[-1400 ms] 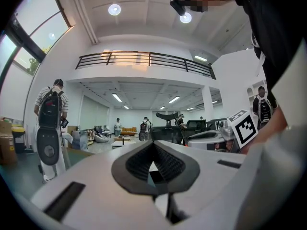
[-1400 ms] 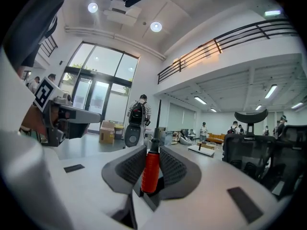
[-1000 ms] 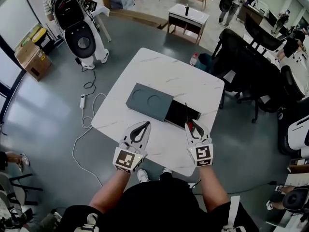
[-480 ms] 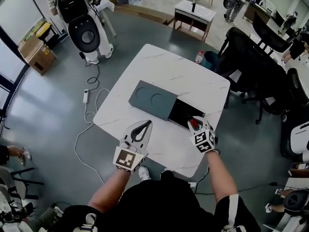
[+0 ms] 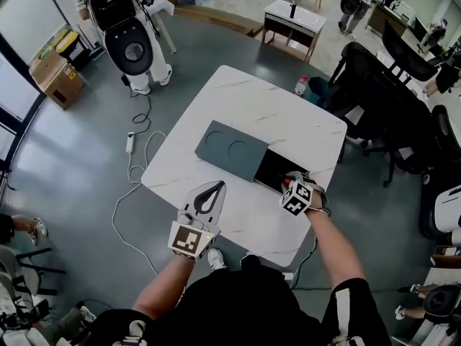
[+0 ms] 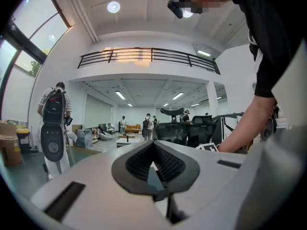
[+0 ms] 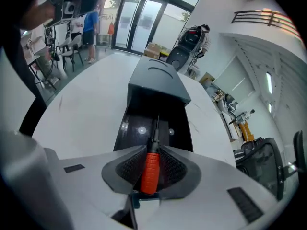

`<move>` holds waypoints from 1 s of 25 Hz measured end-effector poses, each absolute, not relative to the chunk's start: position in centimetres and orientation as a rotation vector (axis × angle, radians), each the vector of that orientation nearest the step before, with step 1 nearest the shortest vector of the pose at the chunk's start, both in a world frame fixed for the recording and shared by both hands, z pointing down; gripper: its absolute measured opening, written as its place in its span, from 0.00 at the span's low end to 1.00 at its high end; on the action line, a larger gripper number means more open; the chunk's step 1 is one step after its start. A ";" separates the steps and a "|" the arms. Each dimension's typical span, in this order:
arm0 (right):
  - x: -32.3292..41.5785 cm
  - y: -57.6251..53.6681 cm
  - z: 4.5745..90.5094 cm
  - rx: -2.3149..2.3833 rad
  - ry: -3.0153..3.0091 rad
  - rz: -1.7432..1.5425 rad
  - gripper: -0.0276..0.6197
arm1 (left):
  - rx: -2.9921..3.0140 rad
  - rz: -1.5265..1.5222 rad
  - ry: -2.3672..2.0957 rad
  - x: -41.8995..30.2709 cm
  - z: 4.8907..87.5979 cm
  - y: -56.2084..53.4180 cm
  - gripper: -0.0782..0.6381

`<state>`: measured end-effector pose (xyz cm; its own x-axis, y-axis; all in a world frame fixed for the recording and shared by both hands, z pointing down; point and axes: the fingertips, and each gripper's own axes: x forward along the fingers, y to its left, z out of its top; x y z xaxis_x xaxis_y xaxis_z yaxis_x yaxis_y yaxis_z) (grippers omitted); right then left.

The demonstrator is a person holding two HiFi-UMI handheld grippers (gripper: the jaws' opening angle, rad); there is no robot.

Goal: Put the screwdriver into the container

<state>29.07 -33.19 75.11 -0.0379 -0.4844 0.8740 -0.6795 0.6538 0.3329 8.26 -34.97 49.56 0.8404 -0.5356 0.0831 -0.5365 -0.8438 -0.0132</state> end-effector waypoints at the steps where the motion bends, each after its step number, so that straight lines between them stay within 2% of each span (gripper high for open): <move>1: 29.0 -33.3 75.4 0.939 -1.676 0.204 0.20 | 2.999 0.133 -0.883 8.1 49.5 -35.1 0.12; 17: 29.0 -33.8 77.5 0.825 -1.613 0.270 0.21 | 2.994 0.128 -0.894 7.3 49.7 -35.4 0.12; 19: 28.8 -33.7 77.6 0.822 -1.620 0.281 0.26 | 2.997 0.131 -0.890 7.1 49.7 -35.4 0.12; 25: 28.3 -34.2 73.1 0.954 -1.698 0.258 0.29 | 2.990 0.118 -0.885 7.1 50.0 -35.0 0.12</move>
<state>28.32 -34.22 73.10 -0.0572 -0.4590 0.8866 -0.7019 0.6500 0.2913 7.07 -35.00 50.01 0.8363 -0.5426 0.0781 -0.5442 -0.8390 -0.0015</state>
